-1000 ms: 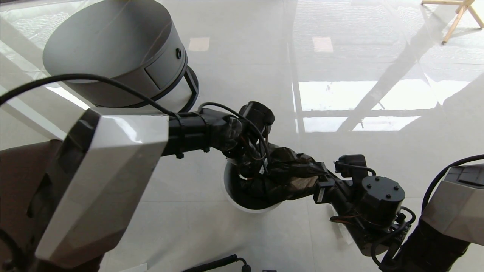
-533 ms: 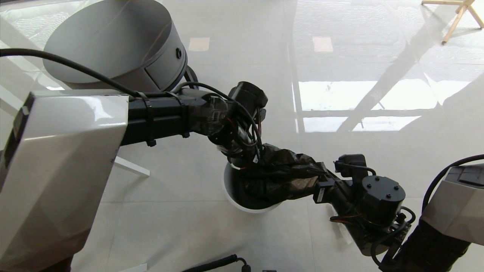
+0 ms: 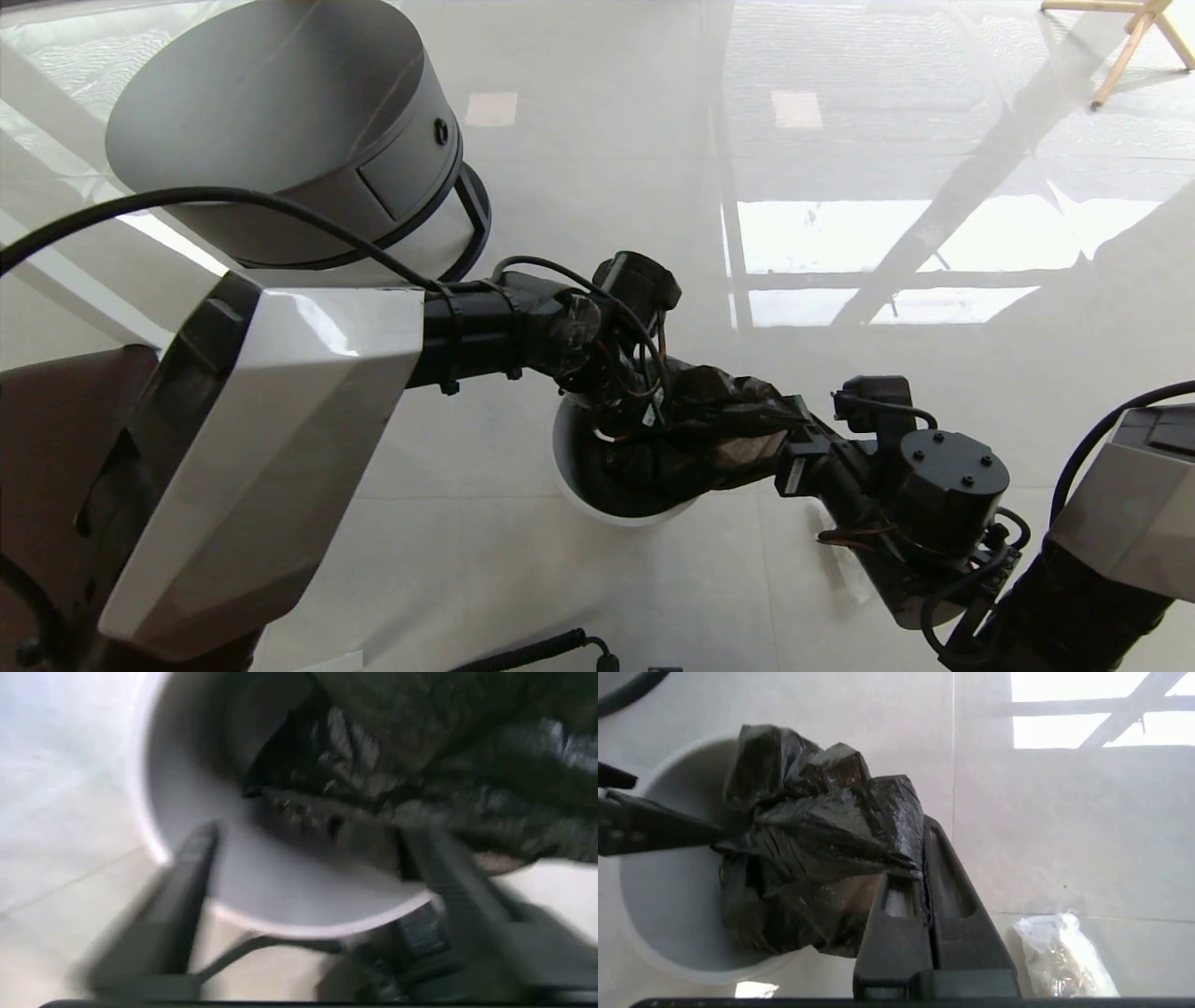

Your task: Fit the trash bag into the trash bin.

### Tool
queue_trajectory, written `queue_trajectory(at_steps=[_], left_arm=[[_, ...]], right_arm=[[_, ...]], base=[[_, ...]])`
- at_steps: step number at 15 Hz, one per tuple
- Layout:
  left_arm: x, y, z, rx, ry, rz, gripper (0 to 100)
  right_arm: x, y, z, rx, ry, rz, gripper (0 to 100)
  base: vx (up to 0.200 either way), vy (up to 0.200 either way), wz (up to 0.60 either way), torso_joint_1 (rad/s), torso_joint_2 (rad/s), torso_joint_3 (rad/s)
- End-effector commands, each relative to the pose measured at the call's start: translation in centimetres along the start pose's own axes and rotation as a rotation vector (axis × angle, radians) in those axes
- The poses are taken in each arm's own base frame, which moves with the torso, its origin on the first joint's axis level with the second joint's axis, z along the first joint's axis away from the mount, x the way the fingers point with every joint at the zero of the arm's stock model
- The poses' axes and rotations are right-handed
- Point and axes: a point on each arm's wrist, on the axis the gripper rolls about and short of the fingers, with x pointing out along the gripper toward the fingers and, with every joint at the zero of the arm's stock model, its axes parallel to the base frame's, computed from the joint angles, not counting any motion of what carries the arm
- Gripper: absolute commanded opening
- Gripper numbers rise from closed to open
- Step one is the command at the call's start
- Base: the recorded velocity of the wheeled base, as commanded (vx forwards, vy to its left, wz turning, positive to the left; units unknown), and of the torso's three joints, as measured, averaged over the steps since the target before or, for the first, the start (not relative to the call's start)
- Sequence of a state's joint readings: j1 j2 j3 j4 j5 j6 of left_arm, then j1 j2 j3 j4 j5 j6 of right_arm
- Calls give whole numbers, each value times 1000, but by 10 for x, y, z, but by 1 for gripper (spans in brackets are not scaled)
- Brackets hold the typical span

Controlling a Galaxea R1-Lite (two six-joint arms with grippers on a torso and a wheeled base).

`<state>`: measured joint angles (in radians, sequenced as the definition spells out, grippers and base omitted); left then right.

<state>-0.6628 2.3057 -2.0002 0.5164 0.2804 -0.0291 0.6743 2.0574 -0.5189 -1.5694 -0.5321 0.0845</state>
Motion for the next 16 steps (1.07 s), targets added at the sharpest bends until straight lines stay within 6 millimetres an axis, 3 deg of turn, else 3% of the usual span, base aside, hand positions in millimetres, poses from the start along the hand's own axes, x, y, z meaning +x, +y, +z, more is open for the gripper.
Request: queue_trajectory(at_steps=[1, 8, 10, 13, 16], left_arm=[[1, -1, 2, -44, -18, -22, 100], [-28, 2, 9, -153, -36, -43, 100], [-43, -17, 8, -141, -35, -77, 100], [-43, -36, 5, -109, -31, -105, 100], [-40, -38, 4, -106, -28, -106, 100]], right_arm=[[2, -1, 5, 30, -21, -7, 0], [22, -11, 15, 108, -46, -63, 0], [30, -8, 25, 163, -20, -71, 0], [34, -3, 47, 239, 41, -83, 0], [34, -3, 63, 253, 36, -85, 0]], base=[[0, 0, 0, 0, 0, 0], [0, 0, 0, 0, 0, 0], [0, 0, 0, 0, 0, 0], [0, 0, 0, 0, 0, 0], [0, 0, 0, 0, 0, 0]])
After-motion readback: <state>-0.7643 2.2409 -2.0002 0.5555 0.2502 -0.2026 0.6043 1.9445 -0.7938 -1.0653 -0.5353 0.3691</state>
